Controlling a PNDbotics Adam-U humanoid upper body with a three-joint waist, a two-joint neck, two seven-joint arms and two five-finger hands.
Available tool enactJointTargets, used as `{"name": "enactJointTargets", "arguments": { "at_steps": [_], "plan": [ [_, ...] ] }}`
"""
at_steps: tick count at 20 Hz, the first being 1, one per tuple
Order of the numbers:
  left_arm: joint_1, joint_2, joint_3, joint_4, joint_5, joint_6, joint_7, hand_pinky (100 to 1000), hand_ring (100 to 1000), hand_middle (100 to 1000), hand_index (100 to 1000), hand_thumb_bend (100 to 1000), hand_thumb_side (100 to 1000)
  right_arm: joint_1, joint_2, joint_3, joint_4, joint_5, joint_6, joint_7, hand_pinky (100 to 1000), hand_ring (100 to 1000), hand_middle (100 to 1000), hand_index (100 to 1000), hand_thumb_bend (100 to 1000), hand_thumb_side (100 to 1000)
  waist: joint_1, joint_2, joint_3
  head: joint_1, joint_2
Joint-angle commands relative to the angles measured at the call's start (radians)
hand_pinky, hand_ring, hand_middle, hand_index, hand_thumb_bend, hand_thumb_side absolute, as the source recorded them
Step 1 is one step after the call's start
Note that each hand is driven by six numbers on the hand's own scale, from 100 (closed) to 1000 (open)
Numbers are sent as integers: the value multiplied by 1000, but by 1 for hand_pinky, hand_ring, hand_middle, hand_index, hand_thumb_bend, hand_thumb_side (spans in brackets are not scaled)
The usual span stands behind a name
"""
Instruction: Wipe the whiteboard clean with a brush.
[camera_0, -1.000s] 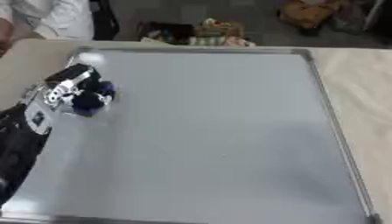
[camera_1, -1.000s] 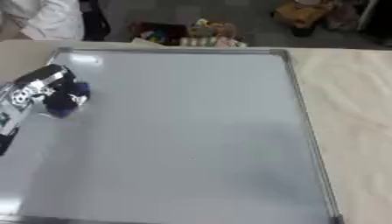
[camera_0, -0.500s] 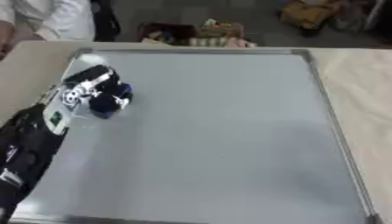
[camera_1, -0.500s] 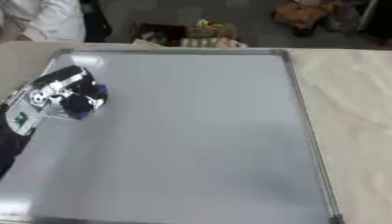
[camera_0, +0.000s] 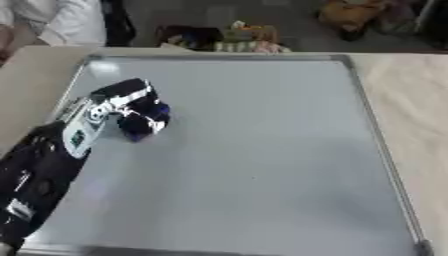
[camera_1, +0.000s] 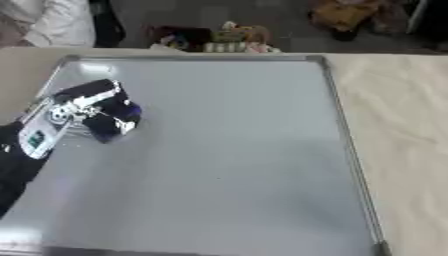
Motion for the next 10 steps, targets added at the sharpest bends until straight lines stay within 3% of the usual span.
{"name": "enactJointTargets", "arguments": {
  "at_steps": [1,10],
  "plan": [
    [-4,18,-43,-74,27,-21,-26,286,359,161,497,100,244,-7,-14,-1,-11,-6,2,-1,881,856,577,917,114,1000,0,-28,2,-7,11],
    [19,30,-166,-276,74,-36,-70,287,361,164,497,100,244,-6,-15,1,-11,-8,3,-2,880,855,578,916,108,1000,-1,-39,10,-20,13]
  ]
}}
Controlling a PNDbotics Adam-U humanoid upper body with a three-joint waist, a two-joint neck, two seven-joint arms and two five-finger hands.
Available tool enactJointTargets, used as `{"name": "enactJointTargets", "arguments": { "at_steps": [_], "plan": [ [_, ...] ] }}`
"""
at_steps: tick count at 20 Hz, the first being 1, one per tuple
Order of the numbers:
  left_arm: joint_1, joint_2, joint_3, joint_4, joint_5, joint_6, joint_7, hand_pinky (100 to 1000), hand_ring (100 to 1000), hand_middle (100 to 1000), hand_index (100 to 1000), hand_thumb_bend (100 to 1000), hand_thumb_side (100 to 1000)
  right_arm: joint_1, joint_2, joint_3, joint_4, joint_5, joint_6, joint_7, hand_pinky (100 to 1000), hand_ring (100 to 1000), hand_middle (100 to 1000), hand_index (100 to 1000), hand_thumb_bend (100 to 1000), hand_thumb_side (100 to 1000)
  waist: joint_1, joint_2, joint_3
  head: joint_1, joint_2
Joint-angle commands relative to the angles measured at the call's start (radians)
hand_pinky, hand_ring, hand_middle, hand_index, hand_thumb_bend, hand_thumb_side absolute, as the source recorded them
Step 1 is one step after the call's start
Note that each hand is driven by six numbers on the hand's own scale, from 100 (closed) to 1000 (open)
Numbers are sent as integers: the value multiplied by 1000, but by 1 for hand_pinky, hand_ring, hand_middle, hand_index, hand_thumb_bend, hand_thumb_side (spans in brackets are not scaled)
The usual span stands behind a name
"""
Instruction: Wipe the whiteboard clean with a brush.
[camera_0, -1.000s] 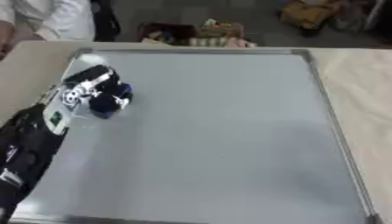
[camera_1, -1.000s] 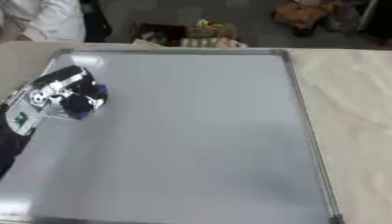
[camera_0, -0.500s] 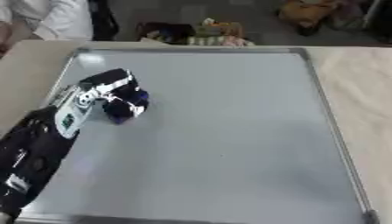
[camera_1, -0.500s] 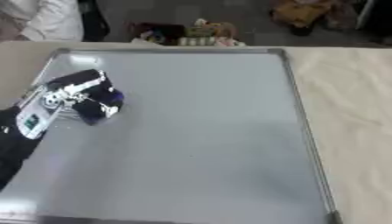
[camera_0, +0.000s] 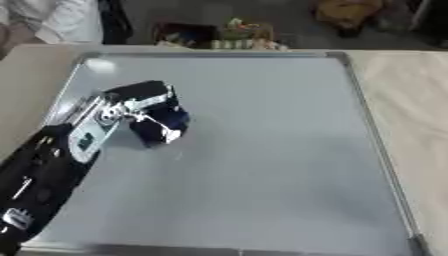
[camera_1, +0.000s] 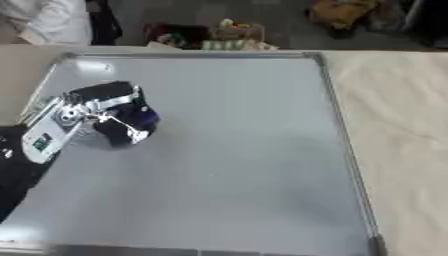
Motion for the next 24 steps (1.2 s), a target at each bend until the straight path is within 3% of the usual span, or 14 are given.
{"name": "enactJointTargets", "arguments": {
  "at_steps": [1,16,24],
  "plan": [
    [-8,30,-34,-76,15,3,-9,287,361,164,497,100,244,-6,-15,1,-11,-6,2,-2,880,855,578,916,108,1000,0,-28,3,-5,4],
    [35,50,-143,-241,45,93,-3,284,362,167,494,100,244,-2,-18,1,-11,-4,4,-6,880,855,578,916,109,1000,-3,-34,31,-31,14],
    [41,78,-207,-375,51,65,-31,285,362,169,492,100,245,0,-19,2,-11,-3,5,-6,879,855,578,915,107,1000,-3,-37,40,-45,21]
  ]
}}
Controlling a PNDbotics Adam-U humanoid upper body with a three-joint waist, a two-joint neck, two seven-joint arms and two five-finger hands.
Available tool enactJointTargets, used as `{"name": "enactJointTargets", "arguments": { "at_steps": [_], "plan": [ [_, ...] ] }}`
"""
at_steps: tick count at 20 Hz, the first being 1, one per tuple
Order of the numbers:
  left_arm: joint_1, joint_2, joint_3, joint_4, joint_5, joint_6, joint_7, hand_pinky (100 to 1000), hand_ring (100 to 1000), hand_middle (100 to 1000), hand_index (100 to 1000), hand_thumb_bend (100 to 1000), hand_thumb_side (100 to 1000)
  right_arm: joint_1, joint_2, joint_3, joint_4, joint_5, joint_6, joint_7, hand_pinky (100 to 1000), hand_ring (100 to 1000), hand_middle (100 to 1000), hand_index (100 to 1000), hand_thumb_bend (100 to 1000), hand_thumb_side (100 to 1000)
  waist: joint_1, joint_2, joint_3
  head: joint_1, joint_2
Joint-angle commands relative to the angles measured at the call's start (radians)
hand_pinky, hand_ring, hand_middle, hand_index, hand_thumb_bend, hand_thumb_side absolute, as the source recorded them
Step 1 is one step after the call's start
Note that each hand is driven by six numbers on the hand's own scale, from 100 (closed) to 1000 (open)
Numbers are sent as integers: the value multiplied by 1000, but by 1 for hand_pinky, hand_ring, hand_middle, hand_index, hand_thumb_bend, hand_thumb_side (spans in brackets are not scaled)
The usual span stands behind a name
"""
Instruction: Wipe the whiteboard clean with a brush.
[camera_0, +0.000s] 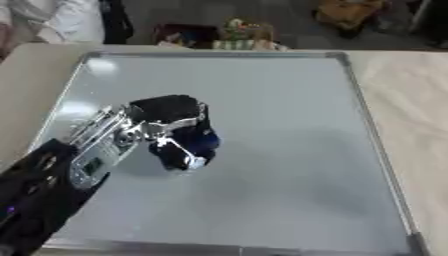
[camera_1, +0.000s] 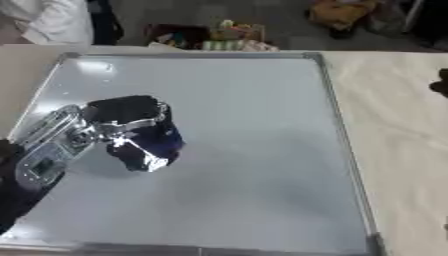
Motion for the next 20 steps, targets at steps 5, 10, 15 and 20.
{"name": "enactJointTargets", "arguments": {
  "at_steps": [5,10,15,20],
  "plan": [
    [-8,54,-52,-158,60,0,-68,286,363,170,491,100,245,-7,-19,3,-11,-4,-1,-3,879,855,579,915,105,1000,-2,-27,0,-5,5],
    [-2,64,-69,-201,89,15,-100,288,364,172,489,100,245,-6,-19,3,-11,-5,-2,-4,878,855,579,915,104,1000,-3,-29,5,-6,5],
    [8,62,-83,-198,82,-1,-107,291,366,174,485,100,245,-7,-18,3,-11,-5,-3,-5,878,855,579,914,105,1000,-4,-28,4,-7,7],
    [20,51,-96,-174,68,-31,-101,297,371,179,478,100,244,-7,-17,3,-11,-4,-3,-6,878,855,578,914,107,1000,-6,-25,2,-8,5]
  ]
}}
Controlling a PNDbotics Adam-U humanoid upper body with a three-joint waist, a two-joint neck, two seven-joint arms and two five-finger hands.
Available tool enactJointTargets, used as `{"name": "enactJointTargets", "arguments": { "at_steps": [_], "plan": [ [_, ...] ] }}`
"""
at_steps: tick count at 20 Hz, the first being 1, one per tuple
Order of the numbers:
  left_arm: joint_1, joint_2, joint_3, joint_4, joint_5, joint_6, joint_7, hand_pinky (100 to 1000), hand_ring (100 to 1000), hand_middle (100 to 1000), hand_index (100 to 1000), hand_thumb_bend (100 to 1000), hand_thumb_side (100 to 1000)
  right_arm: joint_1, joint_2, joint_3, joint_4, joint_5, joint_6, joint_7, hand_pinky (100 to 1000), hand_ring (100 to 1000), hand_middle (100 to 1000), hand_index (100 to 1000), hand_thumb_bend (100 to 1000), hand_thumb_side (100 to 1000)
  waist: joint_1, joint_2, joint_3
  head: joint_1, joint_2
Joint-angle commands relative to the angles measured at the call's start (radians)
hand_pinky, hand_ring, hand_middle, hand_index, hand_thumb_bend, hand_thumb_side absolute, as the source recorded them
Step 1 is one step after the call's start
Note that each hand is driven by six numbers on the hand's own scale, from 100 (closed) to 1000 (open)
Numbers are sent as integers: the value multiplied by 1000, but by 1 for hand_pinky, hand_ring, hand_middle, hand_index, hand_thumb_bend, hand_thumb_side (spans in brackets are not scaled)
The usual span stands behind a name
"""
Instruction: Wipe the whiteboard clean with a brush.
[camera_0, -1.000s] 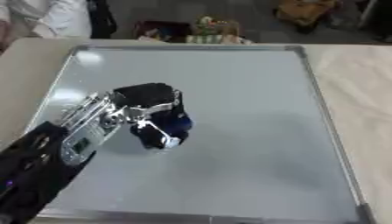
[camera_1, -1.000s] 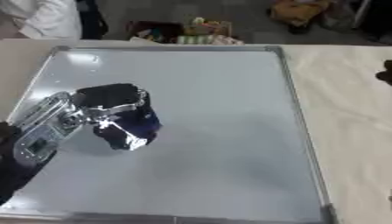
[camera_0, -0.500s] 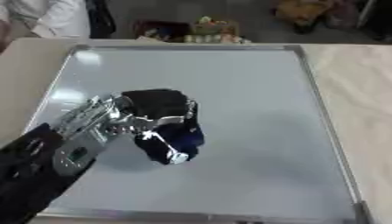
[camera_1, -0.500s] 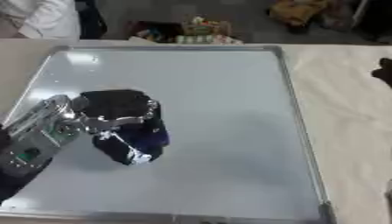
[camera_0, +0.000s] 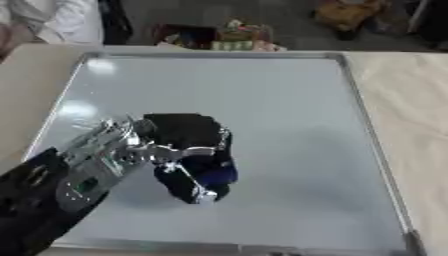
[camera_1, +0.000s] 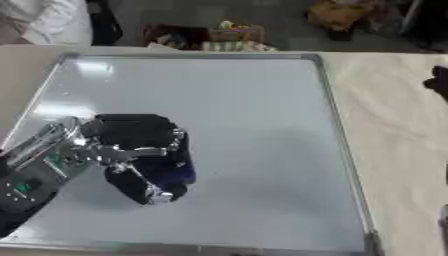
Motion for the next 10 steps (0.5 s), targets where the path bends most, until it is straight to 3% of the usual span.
{"name": "enactJointTargets", "arguments": {
  "at_steps": [1,8,10],
  "plan": [
    [-9,7,-2,2,-11,-29,6,301,374,183,475,100,241,-6,-16,-2,-11,-4,-1,-3,878,855,578,914,108,1000,-1,-20,-1,-3,4],
    [-8,5,-9,5,-48,-176,50,340,424,255,470,100,228,-6,-15,-2,-11,-4,-1,-4,878,855,578,914,110,1000,-2,-19,-1,-6,2],
    [-5,4,-11,15,-54,-209,51,362,480,345,469,100,229,-5,-15,-2,-11,-4,0,-5,879,855,578,914,110,1000,-2,-19,-1,-7,1]
  ]
}}
